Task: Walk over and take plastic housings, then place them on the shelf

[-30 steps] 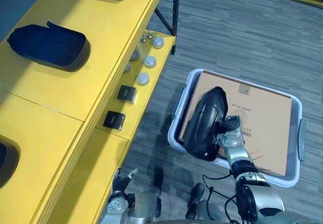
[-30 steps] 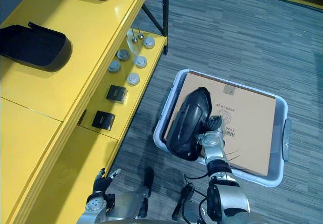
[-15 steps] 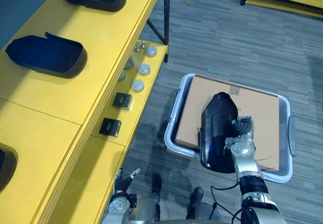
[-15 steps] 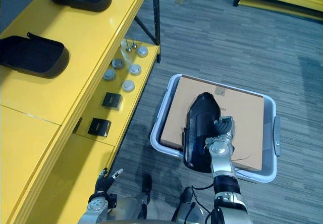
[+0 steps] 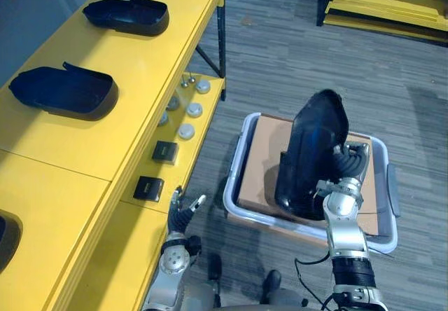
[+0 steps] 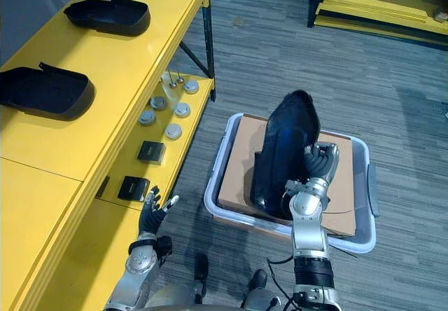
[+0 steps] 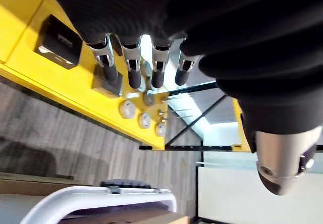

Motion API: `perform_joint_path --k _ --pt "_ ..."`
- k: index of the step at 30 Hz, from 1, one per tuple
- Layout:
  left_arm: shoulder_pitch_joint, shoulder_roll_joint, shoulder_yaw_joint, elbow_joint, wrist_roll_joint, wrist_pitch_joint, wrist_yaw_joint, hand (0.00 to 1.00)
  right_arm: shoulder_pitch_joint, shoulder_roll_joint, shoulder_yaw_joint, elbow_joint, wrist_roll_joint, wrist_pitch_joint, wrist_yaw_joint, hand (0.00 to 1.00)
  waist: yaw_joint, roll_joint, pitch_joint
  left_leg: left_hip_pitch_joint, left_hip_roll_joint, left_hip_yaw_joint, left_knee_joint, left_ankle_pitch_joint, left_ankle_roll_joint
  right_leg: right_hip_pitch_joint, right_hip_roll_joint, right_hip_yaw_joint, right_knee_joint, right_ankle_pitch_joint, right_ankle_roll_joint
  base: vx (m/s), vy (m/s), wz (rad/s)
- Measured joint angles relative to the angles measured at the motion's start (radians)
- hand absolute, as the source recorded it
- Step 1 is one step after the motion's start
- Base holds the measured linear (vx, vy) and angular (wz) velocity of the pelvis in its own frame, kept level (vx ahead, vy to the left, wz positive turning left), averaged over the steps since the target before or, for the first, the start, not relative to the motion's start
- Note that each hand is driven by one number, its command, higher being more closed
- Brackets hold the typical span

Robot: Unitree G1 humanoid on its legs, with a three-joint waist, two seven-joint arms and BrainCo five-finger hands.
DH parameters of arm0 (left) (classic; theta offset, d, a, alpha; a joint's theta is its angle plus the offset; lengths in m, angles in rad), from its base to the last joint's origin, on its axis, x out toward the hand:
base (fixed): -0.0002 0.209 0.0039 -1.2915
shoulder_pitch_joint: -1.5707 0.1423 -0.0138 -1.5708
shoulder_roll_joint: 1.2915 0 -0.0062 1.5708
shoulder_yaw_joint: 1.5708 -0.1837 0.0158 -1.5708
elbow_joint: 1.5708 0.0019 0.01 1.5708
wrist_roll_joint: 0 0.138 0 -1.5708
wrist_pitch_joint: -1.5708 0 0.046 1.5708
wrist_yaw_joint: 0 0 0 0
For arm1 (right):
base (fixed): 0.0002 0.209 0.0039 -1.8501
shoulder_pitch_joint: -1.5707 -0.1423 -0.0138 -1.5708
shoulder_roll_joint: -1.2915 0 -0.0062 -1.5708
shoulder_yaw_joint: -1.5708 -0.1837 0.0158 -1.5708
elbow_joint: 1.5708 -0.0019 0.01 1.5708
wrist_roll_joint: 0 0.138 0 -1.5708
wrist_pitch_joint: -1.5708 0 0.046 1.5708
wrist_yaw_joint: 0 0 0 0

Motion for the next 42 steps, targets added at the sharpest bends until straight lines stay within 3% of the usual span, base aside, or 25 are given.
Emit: perform_joint_path --k 5,9,14,17,18,21,22,27,31,38,42 --pt "-0.027 0.009 -0.107 -0.159 0.065 -0.035 0.019 0.0 0.004 0.011 0.108 -0.123 0.001 -0.044 0.001 1.0 -0.003 0.0 -0.014 0.004 0.0 0.005 -0.001 0.0 0.0 0.001 0.0 0.006 0.0 0.0 0.0 -0.01 0.003 -0.03" --pt "-0.101 0.009 -0.229 -0.165 0.144 -0.036 0.023 0.0 0.002 0.031 0.228 -0.147 0.013 -0.08 0.005 1.0 -0.006 -0.003 -0.063 0.008 0.002 0.01 -0.001 0.0 0.0 0.001 0.001 0.013 0.0 0.0 0.0 0.01 0.0 -0.03" --pt "-0.181 0.004 -0.287 -0.165 0.224 -0.035 0.065 0.0 -0.001 0.061 0.356 -0.197 0.062 -0.105 0.021 1.0 -0.013 -0.006 -0.073 0.026 0.004 0.027 -0.002 -0.001 0.001 0.009 0.002 0.031 0.003 0.0 0.0 -0.02 0.004 -0.09" --pt "-0.185 0.006 -0.29 -0.165 0.238 -0.032 0.085 0.0 -0.001 0.061 0.362 -0.212 0.085 -0.115 0.027 1.0 -0.016 -0.008 -0.085 0.026 0.005 0.035 -0.003 -0.001 0.001 0.002 0.002 0.042 0.007 0.0 0.0 -0.02 0.009 -0.11" --pt "-0.185 0.006 -0.291 -0.165 0.238 -0.031 0.087 1.0 -0.001 0.061 0.362 -0.212 0.091 -0.115 0.026 1.0 -0.018 -0.009 -0.092 0.026 0.006 0.038 -0.003 -0.001 0.001 -0.004 0.002 0.047 0.01 0.0 0.0 -0.01 0.013 -0.13" --pt "-0.204 0.008 -0.298 -0.164 0.237 -0.019 0.107 1.0 -0.001 0.06 0.362 -0.213 0.116 -0.115 0.026 1.0 -0.026 -0.015 -0.099 0.026 0.008 0.048 -0.003 -0.001 0.001 -0.008 0.002 0.056 0.014 0.001 -0.001 -0.01 0.009 -0.1" --pt "-0.21 0.01 -0.301 -0.164 0.237 -0.016 0.114 1.0 -0.001 0.059 0.362 -0.213 0.122 -0.115 0.026 0.0 -0.029 -0.016 -0.103 0.027 0.008 0.052 -0.003 -0.001 0.001 -0.009 0.002 0.06 0.014 0.001 -0.001 -0.01 0.007 -0.1" --pt "-0.215 0.035 -0.321 -0.158 0.235 -0.01 0.125 1.0 -0.002 0.028 0.375 -0.217 0.161 -0.121 0.027 0.0 -0.029 -0.019 -0.13 0.019 0.012 0.063 -0.003 -0.001 0.001 -0.023 0.006 0.075 0.014 0.003 -0.003 0.01 0.001 -0.07" --pt "-0.22 0.042 -0.33 -0.155 0.208 0.002 0.125 1.0 -0.003 0.009 0.38 -0.217 0.205 -0.152 0.036 0.0 -0.029 -0.021 -0.131 0.02 0.013 0.063 -0.003 -0.001 0.001 -0.023 0.008 0.076 0.014 0.004 -0.004 0.0 0.0 0.0" --pt "-0.215 0.069 -0.274 -0.152 0.178 0.018 0.09 1.0 -0.016 -0.114 0.363 -0.221 0.339 -0.208 0.18 0.0 -0.029 -0.024 -0.134 0.029 0.014 0.066 -0.003 -0.001 0.001 -0.015 0.008 0.079 0.014 0.004 -0.005 0.0 0.0 0.0" --pt "-0.172 0.067 -0.207 -0.153 0.177 0.007 0.054 1.0 -0.02 -0.159 0.188 -0.243 0.494 -0.24 0.251 0.0 -0.028 -0.024 -0.134 0.034 0.013 0.063 -0.003 -0.001 0.001 -0.009 0.008 0.075 0.015 0.004 -0.005 -0.01 0.005 0.02"
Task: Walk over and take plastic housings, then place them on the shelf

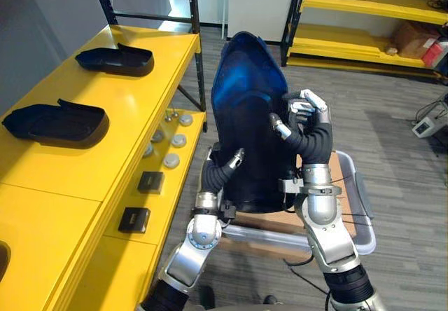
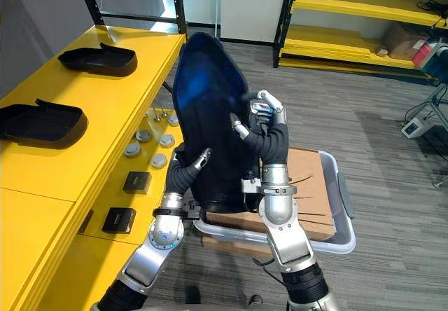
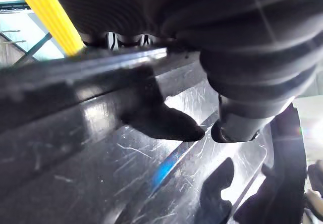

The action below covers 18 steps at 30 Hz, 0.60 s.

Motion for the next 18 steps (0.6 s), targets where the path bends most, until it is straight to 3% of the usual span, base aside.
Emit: perform_joint_path --k 5,10,12,14,18 --pt "0.081 -0.008 0.1 -0.001 -0.023 -0.001 -0.018 1.0 0.0 0.003 -0.29 -0.049 0.158 -0.095 0.003 0.0 -0.015 0.0 0.0 0.0 0.0 0.001 0.0 0.0 0.0 -0.002 0.001 0.002 0.0 0.0 0.0 0.0 0.0 0.0" --pt "0.117 -0.033 0.177 -0.009 -0.031 -0.002 -0.017 1.0 0.078 0.019 -0.451 0.087 0.18 -0.122 -0.076 0.0 -0.028 0.0 -0.004 -0.003 0.001 0.001 0.0 0.0 0.0 -0.01 0.0 0.001 0.0 0.0 0.0 0.0 0.0 0.0" --pt "0.149 -0.034 0.19 -0.038 -0.04 -0.002 -0.017 1.0 0.158 0.023 -0.474 0.226 0.18 -0.103 -0.091 0.0 -0.035 0.001 -0.01 -0.008 0.001 0.001 0.0 0.0 0.0 -0.016 0.001 0.002 -0.001 0.0 0.0 0.0 0.0 0.0" --pt "0.19 -0.034 0.208 -0.087 -0.041 -0.009 -0.017 1.0 0.251 0.025 -0.492 0.471 0.182 -0.048 -0.088 0.0 -0.036 0.012 -0.017 -0.015 0.0 -0.001 0.0 0.0 0.0 -0.017 0.0 0.001 -0.002 0.0 0.0 0.0 0.0 0.0" --pt "0.232 -0.035 0.222 -0.139 -0.062 -0.047 -0.028 1.0 0.336 0.032 -0.485 0.824 0.178 0.037 -0.01 0.0 -0.035 0.03 -0.023 -0.017 0.002 -0.003 0.0 -0.001 0.0 -0.016 0.002 -0.002 -0.002 -0.001 0.0 0.0 0.0 0.0"
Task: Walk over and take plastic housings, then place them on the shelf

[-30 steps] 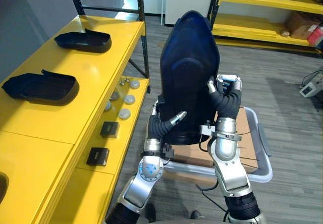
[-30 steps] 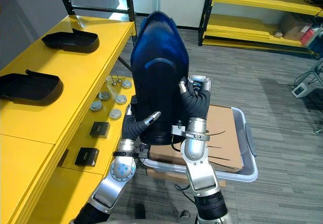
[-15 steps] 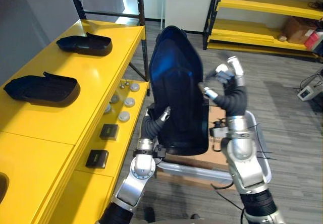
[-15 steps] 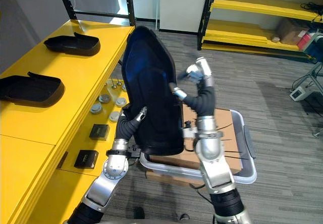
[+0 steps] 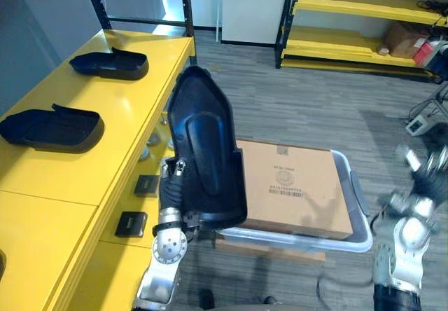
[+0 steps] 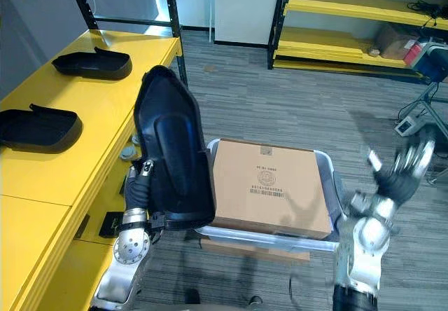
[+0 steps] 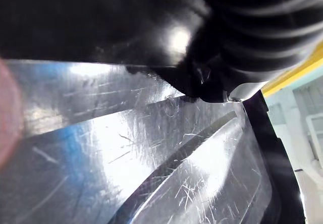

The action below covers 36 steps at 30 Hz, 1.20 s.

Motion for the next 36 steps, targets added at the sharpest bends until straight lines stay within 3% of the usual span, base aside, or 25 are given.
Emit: perform_joint_path --k 3,10,13,15,16,18,19,22,24,28,30,31,32,33,35,36 --pt "0.021 0.001 0.002 -0.006 -0.013 -0.021 -0.024 1.0 0.042 0.031 0.01 0.228 -0.004 0.045 0.07 0.0 0.002 0.01 -0.006 0.002 0.002 -0.002 0.0 0.0 0.0 0.004 0.002 -0.001 0.001 0.0 0.0 0.0 0.0 0.0" --pt "0.065 0.008 -0.001 -0.011 -0.04 -0.021 -0.051 1.0 0.061 0.096 0.109 0.436 -0.05 0.08 0.141 0.0 0.008 0.007 0.003 0.023 0.006 -0.037 -0.008 -0.006 -0.004 0.047 0.006 -0.038 0.008 -0.022 -0.009 -0.03 -0.009 0.15" --pt "0.079 -0.001 -0.022 -0.042 -0.046 -0.021 -0.058 1.0 0.069 0.11 0.156 0.469 -0.076 0.089 0.149 0.0 0.028 0.0 0.019 -0.002 -0.007 -0.13 -0.006 0.003 -0.009 0.055 -0.006 -0.127 0.047 -0.059 0.007 -0.05 -0.026 0.91" --pt "0.088 -0.01 -0.042 -0.066 -0.046 -0.021 -0.059 1.0 0.07 0.121 0.174 0.469 -0.083 0.089 0.147 0.0 0.035 0.0 0.024 -0.053 -0.026 -0.212 0.022 0.015 -0.013 0.059 -0.02 -0.231 0.078 -0.069 0.01 0.0 -0.009 1.62" --pt "0.087 -0.015 -0.057 -0.08 -0.047 -0.021 -0.059 1.0 0.065 0.132 0.19 0.468 -0.087 0.089 0.146 0.0 0.035 -0.003 0.029 -0.089 -0.024 -0.197 0.034 0.005 0.003 0.067 -0.039 -0.317 0.093 -0.08 0.016 -0.01 0.018 1.93" --pt "0.084 -0.025 -0.066 -0.091 -0.047 -0.022 -0.059 1.0 0.045 0.137 0.197 0.464 -0.097 0.088 0.134 0.0 0.039 -0.006 0.051 -0.118 0.012 -0.019 0.062 -0.014 0.031 0.093 -0.054 -0.421 0.101 -0.085 0.019 -0.01 0.045 1.82" --pt "0.082 -0.036 -0.068 -0.09 -0.048 -0.022 -0.058 1.0 0.023 0.132 0.204 0.462 -0.11 0.088 0.129 0.0 0.043 0.0 0.063 -0.148 0.047 0.154 0.095 -0.02 0.039 0.112 -0.066 -0.487 0.114 -0.093 0.031 0.02 0.074 1.32" --pt "0.07 -0.035 -0.09 -0.09 -0.049 -0.022 -0.056 1.0 -0.002 0.137 0.256 0.456 -0.131 0.09 0.128 0.0 0.05 0.006 0.061 -0.154 0.113 0.499 0.182 -0.058 0.084 0.161 -0.103 -0.618 0.158 -0.1 0.043 0.1 0.124 1.43" --pt "0.03 -0.03 -0.094 -0.09 -0.049 -0.026 -0.055 1.0 -0.033 0.148 0.288 0.447 -0.142 0.095 0.128 0.0 0.074 -0.003 0.066 -0.167 0.098 0.532 0.22 -0.081 0.092 0.177 -0.133 -0.675 0.173 -0.1 0.044 0.14 0.152 0.83" --pt "-0.029 -0.033 -0.118 -0.09 -0.055 -0.035 -0.051 1.0 -0.089 0.19 0.317 0.461 -0.163 0.1 0.125 0.0 0.092 -0.027 0.076 -0.179 0.041 0.457 0.275 -0.142 0.112 0.228 -0.187 -0.731 0.22 -0.099 0.043 0.14 0.151 0.7" --pt "-0.03 -0.034 -0.12 -0.09 -0.055 -0.041 -0.047 1.0 -0.112 0.19 0.321 0.461 -0.172 0.116 0.125 0.0 0.09 -0.023 0.075 -0.178 0.025 0.415 0.311 -0.181 0.125 0.222 -0.256 -0.709 0.365 -0.096 0.002 0.16 0.169 0.57" --pt "-0.03 -0.03 -0.13 -0.088 -0.054 -0.041 -0.042 1.0 -0.119 0.186 0.321 0.463 -0.184 0.121 0.125 0.0 0.088 -0.015 0.075 -0.169 0.019 0.373 0.317 -0.2 0.129 0.186 -0.291 -0.611 0.487 -0.082 -0.075 0.22 0.171 0.73" --pt "-0.041 -0.022 -0.132 -0.079 -0.054 -0.045 -0.027 1.0 -0.122 0.184 0.32 0.465 -0.191 0.122 0.125 0.0 0.085 -0.014 0.073 -0.164 0.02 0.339 0.309 -0.199 0.126 0.121 -0.263 -0.447 0.548 -0.164 -0.047 0.22 0.148 0.77" --pt "-0.048 -0.022 -0.131 -0.069 -0.054 -0.048 -0.021 1.0 -0.124 0.182 0.321 0.466 -0.195 0.124 0.125 0.0 0.087 -0.014 0.073 -0.156 0.018 0.322 0.301 -0.196 0.123 0.091 -0.238 -0.375 0.562 -0.203 -0.035 0.27 0.108 0.83" --pt "-0.057 -0.022 -0.113 -0.018 -0.054 -0.05 0.021 1.0 -0.118 0.17 0.321 0.469 -0.201 0.126 0.111 0.0 0.085 -0.011 0.075 -0.09 -0.008 0.23 0.252 -0.177 0.124 -0.004 -0.124 -0.146 0.554 -0.323 -0.04 0.26 0.064 1.04" --pt "-0.058 -0.022 -0.113 -0.014 -0.054 -0.05 0.023 1.0 -0.117 0.169 0.321 0.47 -0.201 0.126 0.11 0.0 0.084 -0.01 0.075 -0.084 -0.011 0.217 0.249 -0.175 0.122 -0.013 -0.112 -0.129 0.551 -0.33 -0.042 0.19 0.0 1.28"
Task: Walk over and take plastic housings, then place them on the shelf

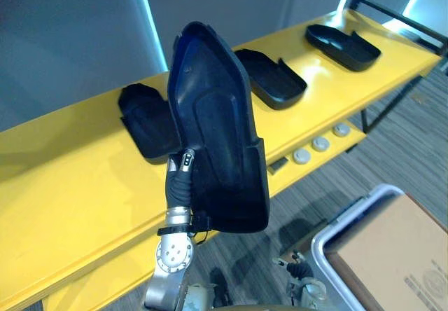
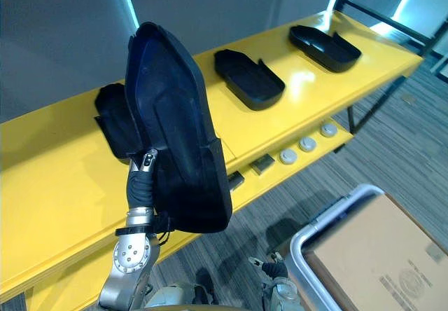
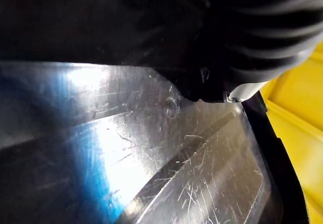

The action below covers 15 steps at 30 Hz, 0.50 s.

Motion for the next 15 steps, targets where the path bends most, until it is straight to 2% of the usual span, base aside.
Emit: perform_joint_path --k 2,4,5,6,7,8,9,10,12,15 --pt "-0.003 -0.004 -0.004 0.021 0.0 -0.003 0.011 1.0 0.008 -0.012 0.0 0.015 0.001 -0.001 -0.002 0.0 -0.024 0.005 0.001 0.024 -0.017 -0.102 0.002 0.007 -0.011 -0.079 0.068 0.119 -0.017 -0.03 0.003 0.18 -0.027 1.39" --pt "-0.004 -0.003 -0.005 0.036 0.0 -0.003 0.011 1.0 0.012 -0.02 -0.002 0.028 0.002 -0.001 -0.004 0.0 -0.023 0.001 -0.001 0.039 -0.034 -0.149 0.001 0.016 -0.029 -0.12 0.077 0.16 -0.063 -0.019 -0.001 0.17 -0.034 1.36" --pt "0.001 -0.001 -0.004 0.036 0.0 -0.005 0.011 1.0 0.022 -0.017 -0.002 0.029 0.002 -0.002 -0.006 0.0 -0.019 -0.015 -0.01 0.048 -0.055 -0.172 -0.002 0.014 -0.034 -0.128 0.066 0.158 -0.128 0.049 -0.015 0.16 -0.062 1.18" --pt "0.005 -0.001 -0.001 0.038 0.0 -0.008 0.012 1.0 0.026 -0.015 -0.002 0.029 0.002 -0.002 -0.006 0.0 -0.014 -0.023 -0.012 0.053 -0.067 -0.183 -0.003 0.014 -0.035 -0.132 0.055 0.164 -0.146 0.103 0.002 0.16 -0.104 0.89" --pt "0.029 -0.011 0.0 0.045 0.0 -0.009 0.011 1.0 0.029 -0.022 -0.003 0.032 0.002 -0.001 -0.004 0.0 -0.004 -0.006 -0.02 0.068 -0.055 -0.188 -0.011 0.013 -0.062 -0.103 0.061 0.15 -0.171 0.104 0.006 0.12 -0.128 0.34" --pt "0.058 -0.013 0.002 0.042 -0.001 -0.013 0.01 1.0 0.029 -0.026 -0.001 0.028 0.002 -0.003 -0.004 0.0 0.012 0.012 -0.032 0.069 -0.034 -0.177 -0.016 0.01 -0.069 -0.083 0.087 0.144 -0.221 0.122 0.003 0.1 -0.126 0.13" --pt "0.072 -0.014 0.003 0.042 -0.002 -0.014 0.009 1.0 0.028 -0.026 -0.001 0.025 0.002 -0.003 -0.003 0.0 0.014 0.013 -0.033 0.067 -0.021 -0.173 -0.02 0.006 -0.078 -0.068 0.104 0.141 -0.25 0.134 -0.003 0.07 -0.159 -0.18" --pt "0.086 -0.014 0.007 0.042 -0.003 -0.013 0.005 1.0 0.028 -0.025 0.0 0.024 0.002 -0.003 -0.002 0.0 0.015 0.028 -0.042 0.071 -0.002 -0.158 -0.029 0.006 -0.099 -0.053 0.126 0.14 -0.291 0.154 -0.012 0.04 -0.11 -0.17" --pt "0.089 -0.016 0.015 0.042 -0.022 -0.013 -0.014 1.0 0.044 -0.024 -0.001 0.009 0.0 -0.002 -0.002 0.0 0.012 0.022 -0.042 0.085 0.021 -0.124 -0.055 0.015 -0.121 -0.032 0.151 0.137 -0.333 0.175 -0.026 0.04 -0.14 -0.12" --pt "0.089 -0.021 0.015 0.042 -0.023 -0.013 -0.03 1.0 0.088 -0.016 -0.002 -0.013 0.0 -0.002 -0.003 0.0 0.007 0.005 -0.051 0.084 0.031 -0.112 -0.063 0.024 -0.132 -0.014 0.164 0.131 -0.356 0.18 -0.031 0.01 -0.092 0.01"
